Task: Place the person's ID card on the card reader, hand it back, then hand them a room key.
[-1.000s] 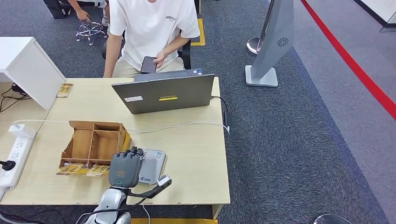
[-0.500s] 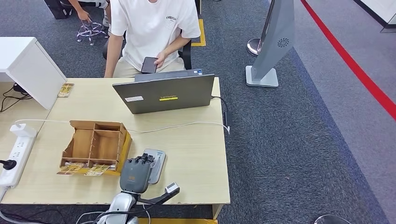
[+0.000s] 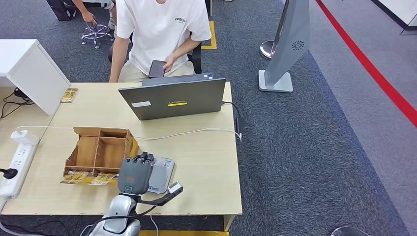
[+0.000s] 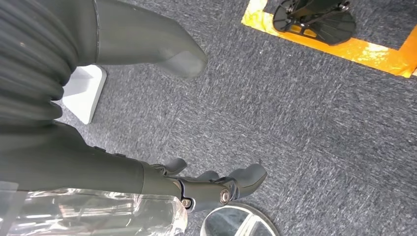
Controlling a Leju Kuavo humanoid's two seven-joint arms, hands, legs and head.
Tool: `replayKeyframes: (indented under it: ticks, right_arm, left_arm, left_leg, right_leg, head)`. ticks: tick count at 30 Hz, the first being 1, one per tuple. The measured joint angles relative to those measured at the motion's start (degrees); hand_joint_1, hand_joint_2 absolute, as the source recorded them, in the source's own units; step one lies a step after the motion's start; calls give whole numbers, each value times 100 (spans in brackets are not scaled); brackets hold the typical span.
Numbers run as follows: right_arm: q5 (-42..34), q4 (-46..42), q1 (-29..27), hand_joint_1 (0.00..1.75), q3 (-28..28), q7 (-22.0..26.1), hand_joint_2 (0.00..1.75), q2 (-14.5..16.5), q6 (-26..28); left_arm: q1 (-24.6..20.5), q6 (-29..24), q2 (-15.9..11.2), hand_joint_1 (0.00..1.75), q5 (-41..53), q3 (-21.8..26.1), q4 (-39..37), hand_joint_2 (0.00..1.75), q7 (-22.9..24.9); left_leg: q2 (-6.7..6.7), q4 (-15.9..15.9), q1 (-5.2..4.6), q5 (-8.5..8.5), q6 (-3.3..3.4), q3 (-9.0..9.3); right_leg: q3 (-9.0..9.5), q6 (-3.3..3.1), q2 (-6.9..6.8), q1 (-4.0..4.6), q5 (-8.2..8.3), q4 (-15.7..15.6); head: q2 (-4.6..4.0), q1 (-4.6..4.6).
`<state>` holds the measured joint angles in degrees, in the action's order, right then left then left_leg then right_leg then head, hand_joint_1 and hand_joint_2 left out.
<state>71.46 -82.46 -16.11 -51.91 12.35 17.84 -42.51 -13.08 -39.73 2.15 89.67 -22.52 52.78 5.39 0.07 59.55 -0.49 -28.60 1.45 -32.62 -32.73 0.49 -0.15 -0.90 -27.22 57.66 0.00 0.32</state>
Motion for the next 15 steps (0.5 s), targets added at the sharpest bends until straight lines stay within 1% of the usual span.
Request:
replayKeyframes:
  ticks: [3, 6, 11, 13, 15]
  right_arm:
    - [93, -9, 12, 0, -6, 43, 175, 7, 0]
    - [132, -14, 31, 0, -10, 58, 175, 13, 0]
    - [144, -14, 52, 0, -37, 90, 175, 19, 0]
    - [150, -15, 58, 0, -43, 99, 175, 19, 1]
    - [166, -14, 71, 0, -44, 106, 175, 19, 8]
  left_arm:
    - [-283, 229, -255, 175, 0, 93, 684, 175, -6]
    - [-491, 368, -388, 175, 2, 202, 1126, 175, -73]
    - [-525, 356, -476, 175, 13, 262, 1458, 175, -88]
    - [-561, 306, -526, 175, 16, 281, 1518, 175, 46]
    - [-694, 261, -620, 175, 18, 281, 1532, 175, 317]
  left_leg:
    - [-6, 0, 1, 10, -5, -5]
    - [-7, -1, 1, 12, -7, -6]
    - [-9, -1, 0, 12, -6, -10]
    - [-9, 0, -1, 12, -6, -11]
    - [-8, 1, 0, 13, -6, -14]
  right_leg:
    - [0, -1, -9, 1, 2, 2]
    - [0, -2, -9, 0, 2, 3]
    - [-3, -1, -9, -1, 2, 2]
    - [-6, -1, -9, -1, 2, 1]
    - [-11, 0, -8, -1, 5, 1]
  head:
    - [0, 0]
    - [0, 0]
    - [0, 1]
    - [0, 2]
    - [0, 2]
